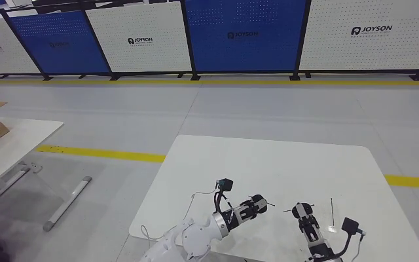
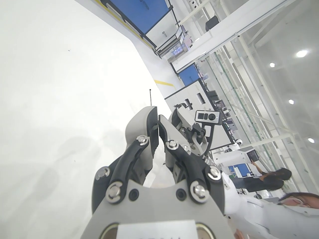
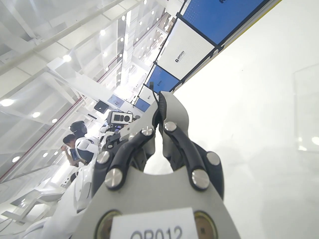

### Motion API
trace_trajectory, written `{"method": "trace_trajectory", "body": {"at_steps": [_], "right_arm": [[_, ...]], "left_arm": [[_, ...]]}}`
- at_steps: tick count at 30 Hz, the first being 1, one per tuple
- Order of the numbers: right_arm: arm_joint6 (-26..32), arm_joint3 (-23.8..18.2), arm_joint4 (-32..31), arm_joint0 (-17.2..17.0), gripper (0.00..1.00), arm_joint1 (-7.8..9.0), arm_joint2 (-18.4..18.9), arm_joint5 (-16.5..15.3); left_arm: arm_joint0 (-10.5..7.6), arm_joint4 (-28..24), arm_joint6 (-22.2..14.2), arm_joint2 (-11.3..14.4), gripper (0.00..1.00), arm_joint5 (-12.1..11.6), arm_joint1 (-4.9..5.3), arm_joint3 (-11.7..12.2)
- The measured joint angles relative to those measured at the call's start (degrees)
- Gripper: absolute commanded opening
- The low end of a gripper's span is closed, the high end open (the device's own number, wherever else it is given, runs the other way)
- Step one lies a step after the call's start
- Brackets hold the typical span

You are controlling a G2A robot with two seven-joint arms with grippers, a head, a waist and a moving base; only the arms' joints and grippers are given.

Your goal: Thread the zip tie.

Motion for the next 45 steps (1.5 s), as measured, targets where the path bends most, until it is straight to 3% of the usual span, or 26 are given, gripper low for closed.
{"method": "trace_trajectory", "body": {"at_steps": [13,33,45], "right_arm": [[-0.03,0.52,0.30,0.88,0.00,-0.18,-0.69,0.12],[-1.51,2.48,-3.96,4.67,0.00,-2.26,-3.33,5.82],[-1.36,2.43,-4.09,4.68,0.00,-2.34,-3.26,6.03]], "left_arm": [[0.00,0.00,0.00,0.00,0.00,0.00,0.00,0.00],[0.00,0.00,0.00,0.00,0.00,0.00,0.00,0.00],[0.00,0.00,0.00,0.00,0.00,0.00,0.00,0.00]]}}
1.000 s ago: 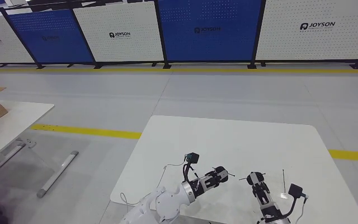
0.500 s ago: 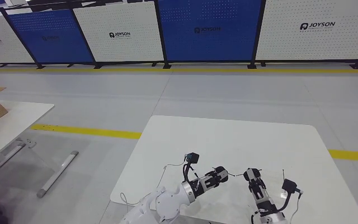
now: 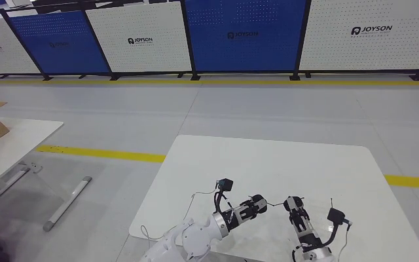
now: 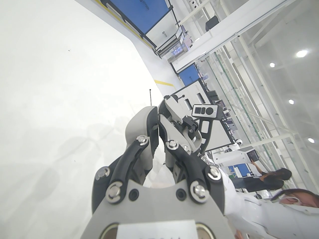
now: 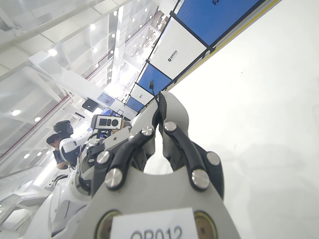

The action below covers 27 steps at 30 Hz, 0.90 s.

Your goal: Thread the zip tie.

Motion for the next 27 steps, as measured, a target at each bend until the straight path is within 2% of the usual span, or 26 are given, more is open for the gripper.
{"method": "trace_trajectory", "body": {"at_steps": [27], "right_arm": [[1.85,0.02,-0.24,-1.19,0.00,-1.01,2.13,-3.10]], "left_arm": [[0.00,0.00,0.00,0.00,0.00,0.00,0.00,0.00]]}}
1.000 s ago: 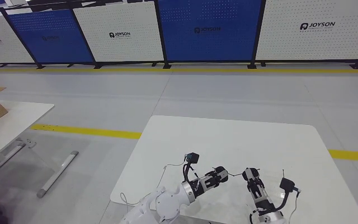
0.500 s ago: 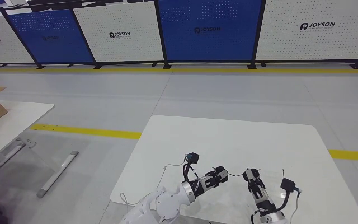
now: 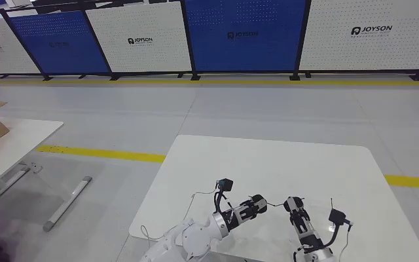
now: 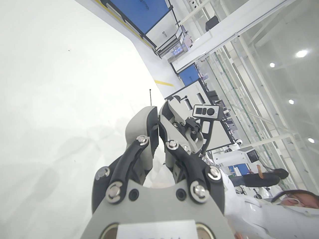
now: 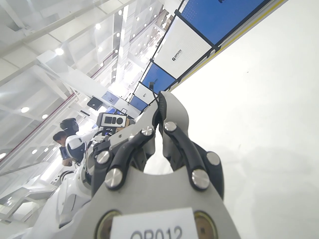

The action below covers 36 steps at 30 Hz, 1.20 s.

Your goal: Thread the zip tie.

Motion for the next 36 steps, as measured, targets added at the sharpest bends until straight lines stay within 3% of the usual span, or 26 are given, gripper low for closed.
{"method": "trace_trajectory", "body": {"at_steps": [22,36], "right_arm": [[1.50,1.46,-1.16,0.68,0.00,-1.03,0.08,0.01],[0.36,0.89,-0.70,-0.35,0.00,-1.41,1.83,-1.88]], "left_arm": [[0.00,0.00,0.00,0.00,0.00,0.00,0.00,0.00],[0.00,0.00,0.00,0.00,0.00,0.00,0.00,0.00]]}}
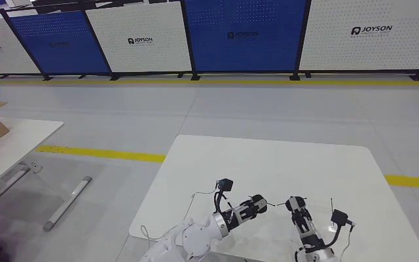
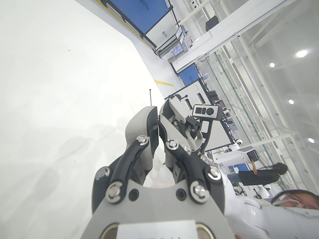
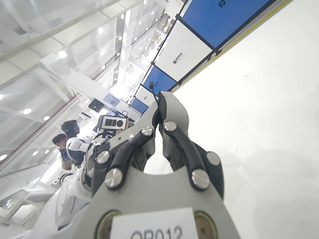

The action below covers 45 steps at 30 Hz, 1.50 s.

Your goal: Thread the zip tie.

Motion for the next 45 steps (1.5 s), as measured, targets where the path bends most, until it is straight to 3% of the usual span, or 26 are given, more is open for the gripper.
{"method": "trace_trajectory", "body": {"at_steps": [18,28,45], "right_arm": [[1.99,1.24,-0.77,1.29,0.00,-0.85,-0.82,1.01],[1.20,1.39,-0.56,0.49,0.00,-1.07,0.07,-0.81],[3.00,1.56,-1.01,0.36,0.00,-1.44,0.60,-0.69]], "left_arm": [[0.00,0.00,0.00,0.00,0.00,0.00,0.00,0.00],[0.00,0.00,0.00,0.00,0.00,0.00,0.00,0.00],[0.00,0.00,0.00,0.00,0.00,0.00,0.00,0.00]]}}
